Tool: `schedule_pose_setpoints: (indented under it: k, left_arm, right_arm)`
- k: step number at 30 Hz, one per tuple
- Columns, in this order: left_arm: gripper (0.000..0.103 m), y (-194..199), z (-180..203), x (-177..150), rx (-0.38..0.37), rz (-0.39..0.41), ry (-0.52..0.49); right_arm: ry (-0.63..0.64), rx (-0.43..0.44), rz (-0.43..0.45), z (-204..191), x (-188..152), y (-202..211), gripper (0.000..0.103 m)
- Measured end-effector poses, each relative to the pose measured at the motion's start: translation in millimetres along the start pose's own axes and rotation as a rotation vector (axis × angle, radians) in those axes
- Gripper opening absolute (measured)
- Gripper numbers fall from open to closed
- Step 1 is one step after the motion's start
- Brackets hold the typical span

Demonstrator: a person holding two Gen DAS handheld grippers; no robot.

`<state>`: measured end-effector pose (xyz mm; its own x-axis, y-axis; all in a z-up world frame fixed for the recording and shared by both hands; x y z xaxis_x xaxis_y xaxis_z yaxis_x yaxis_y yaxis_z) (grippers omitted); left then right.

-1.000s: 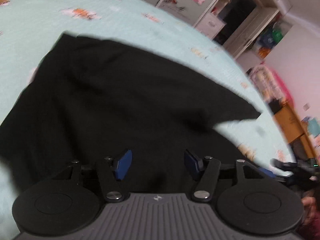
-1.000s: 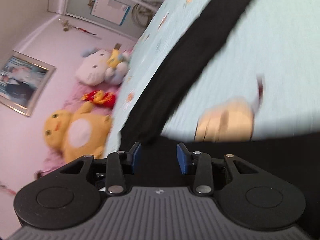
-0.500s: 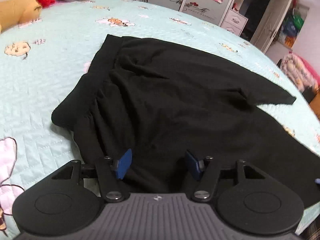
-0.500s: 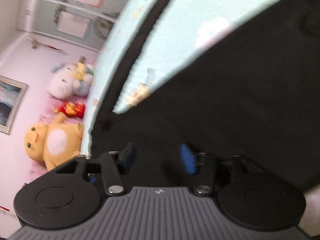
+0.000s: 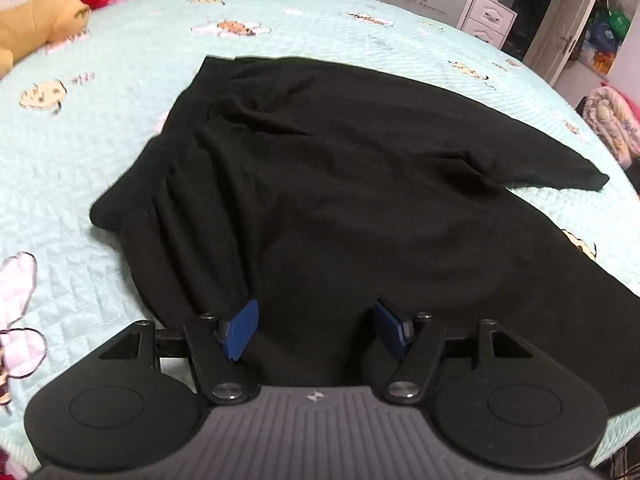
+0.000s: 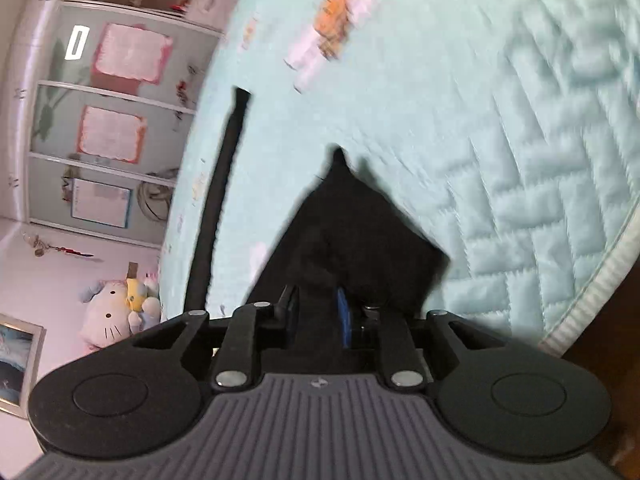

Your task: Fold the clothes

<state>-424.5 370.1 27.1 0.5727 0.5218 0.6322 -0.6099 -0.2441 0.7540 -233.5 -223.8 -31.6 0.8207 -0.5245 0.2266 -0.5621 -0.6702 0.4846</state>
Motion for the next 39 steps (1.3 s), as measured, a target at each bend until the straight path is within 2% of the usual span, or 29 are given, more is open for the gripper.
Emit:
schedule_pose_setpoints:
  k: [2, 5, 6, 7, 8, 9, 10, 13, 14, 16, 18, 19, 22, 23, 26, 29, 31, 33, 35, 38, 39]
  left_arm:
    - [0.067, 7, 10, -4, -0.011, 0.021, -0.031]
    - [0.069, -5, 17, -18, -0.012, -0.019, -0.057]
    - [0.070, -9, 19, -21, -0.001, -0.021, -0.076]
    - [0.070, -8, 22, -21, 0.009, -0.014, -0.101]
    - [0.070, -7, 24, -20, 0.018, -0.011, -0.116]
    - [0.070, -6, 24, -18, 0.022, -0.016, -0.107]
    - [0.070, -3, 24, -16, 0.016, -0.017, -0.086]
    - [0.071, 10, 27, -16, -0.031, 0.019, -0.060]
    - [0.072, 13, 30, -17, -0.036, 0.029, -0.076]
    - [0.072, 5, 34, -25, -0.001, -0.014, -0.126]
    - [0.077, -3, 39, -30, 0.018, -0.025, -0.164]
    - [0.080, -2, 42, -32, 0.023, -0.028, -0.187]
    - [0.081, -3, 48, -33, 0.044, -0.044, -0.215]
    - [0.082, -3, 48, -33, 0.046, -0.046, -0.209]
    - [0.083, -5, 48, -33, 0.051, -0.043, -0.199]
    - [0.084, -6, 49, -35, 0.056, -0.039, -0.202]
    - [0.085, -6, 48, -33, 0.053, -0.046, -0.193]
    - [0.085, -6, 48, -32, 0.050, -0.057, -0.189]
    - [0.086, -6, 49, -31, 0.049, -0.067, -0.191]
    - [0.088, -7, 48, -31, 0.041, -0.072, -0.190]
    - [0.089, -7, 48, -31, 0.036, -0.072, -0.189]
  right_arm:
    - [0.038, 0.041, 0.028, -8, 4, 3, 0.045]
    - [0.025, 0.014, 0.036, 12, 14, 1, 0.045]
    - [0.009, -0.002, 0.040, 14, 16, -2, 0.042]
    - [-0.011, -0.019, 0.045, 14, 17, -8, 0.024]
    - [-0.031, -0.026, 0.053, 12, 12, -8, 0.021]
    - [-0.023, -0.029, 0.062, 8, 8, -3, 0.021]
    - [-0.002, -0.031, 0.073, 4, 5, 3, 0.023]
    - [0.081, 0.000, 0.075, -13, -6, 13, 0.041]
    - [0.105, 0.026, 0.062, -19, -10, 13, 0.044]
    - [0.139, 0.039, 0.015, -26, -17, 1, 0.047]
    - [0.166, -0.087, -0.036, -23, -24, -13, 0.046]
    - [0.183, -0.132, -0.040, -26, -27, -16, 0.036]
    - [0.264, -0.212, -0.030, -47, -39, -16, 0.040]
    - [0.316, -0.218, -0.035, -62, -45, -17, 0.040]
    - [0.417, -0.137, -0.095, -107, -70, -34, 0.044]
    - [0.473, -0.076, -0.201, -135, -101, -66, 0.047]
    - [0.488, -0.092, -0.279, -139, -120, -93, 0.047]
    - [0.468, -0.192, -0.323, -132, -135, -109, 0.047]
    - [0.451, -0.251, -0.292, -137, -143, -111, 0.047]
    - [0.531, -0.249, -0.278, -168, -157, -110, 0.048]
    - [0.548, -0.225, -0.279, -180, -162, -110, 0.048]
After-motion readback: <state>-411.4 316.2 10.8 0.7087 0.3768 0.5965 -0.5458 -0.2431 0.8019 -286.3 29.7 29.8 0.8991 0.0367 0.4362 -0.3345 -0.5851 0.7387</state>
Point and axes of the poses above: each gripper's, at about its wrist camera, not at the fingertips, and y roughly against the way its jaws point, z to its right, x to its top, the point moved 3 cm from there along -y, roughly the way its jaws point, and after that the axes turned 1 degree about z, right-handed, at the moved point
